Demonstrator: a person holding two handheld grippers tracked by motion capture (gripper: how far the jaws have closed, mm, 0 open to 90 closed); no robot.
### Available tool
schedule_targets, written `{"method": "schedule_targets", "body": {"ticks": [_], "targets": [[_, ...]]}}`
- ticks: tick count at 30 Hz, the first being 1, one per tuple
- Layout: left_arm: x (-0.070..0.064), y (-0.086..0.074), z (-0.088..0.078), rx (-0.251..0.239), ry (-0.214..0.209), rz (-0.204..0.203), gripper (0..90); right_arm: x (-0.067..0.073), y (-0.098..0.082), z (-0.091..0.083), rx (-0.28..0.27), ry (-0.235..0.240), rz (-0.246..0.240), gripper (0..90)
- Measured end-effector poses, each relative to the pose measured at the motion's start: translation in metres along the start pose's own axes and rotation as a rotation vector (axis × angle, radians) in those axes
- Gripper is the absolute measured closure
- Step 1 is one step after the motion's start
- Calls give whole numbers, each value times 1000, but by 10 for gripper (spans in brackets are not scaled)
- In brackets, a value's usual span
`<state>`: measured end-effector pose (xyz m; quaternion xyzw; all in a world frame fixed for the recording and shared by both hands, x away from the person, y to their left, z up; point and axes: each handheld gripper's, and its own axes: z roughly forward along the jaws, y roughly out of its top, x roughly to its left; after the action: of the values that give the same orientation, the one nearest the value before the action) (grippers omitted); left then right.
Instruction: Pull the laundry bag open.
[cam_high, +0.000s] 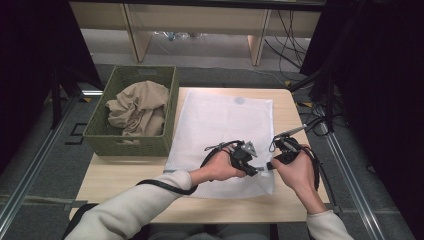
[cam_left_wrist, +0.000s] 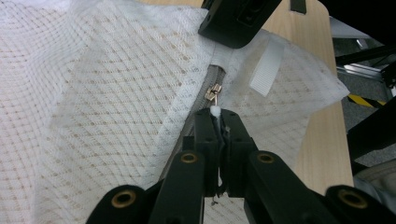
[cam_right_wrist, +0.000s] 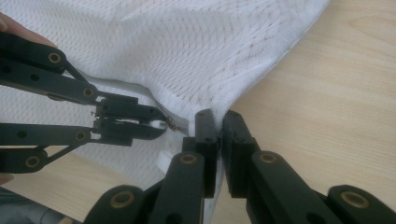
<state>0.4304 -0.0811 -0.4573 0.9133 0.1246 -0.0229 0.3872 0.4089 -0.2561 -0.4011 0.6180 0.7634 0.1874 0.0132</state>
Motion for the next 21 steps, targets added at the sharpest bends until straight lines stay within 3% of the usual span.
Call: {"method": "schedule_targets", "body": {"ticks": [4, 11, 17, 18, 21], "targets": [[-1, -1, -2, -4, 1, -11, 870, 2, 0, 0, 2, -6, 3, 868], [-3, -1, -4, -7, 26, 20, 870, 0, 0, -1, 5, -3, -11, 868], [-4, -2, -6, -2, 22, 10, 870, 2, 0, -1, 13, -9, 8, 868], [-3, -2, -7, 5, 23, 9, 870, 0, 0, 0, 8, -4, -9, 868], [-4, -4, -8, 21, 28, -3, 870, -3, 0, 2, 24, -36, -12, 869]]}}
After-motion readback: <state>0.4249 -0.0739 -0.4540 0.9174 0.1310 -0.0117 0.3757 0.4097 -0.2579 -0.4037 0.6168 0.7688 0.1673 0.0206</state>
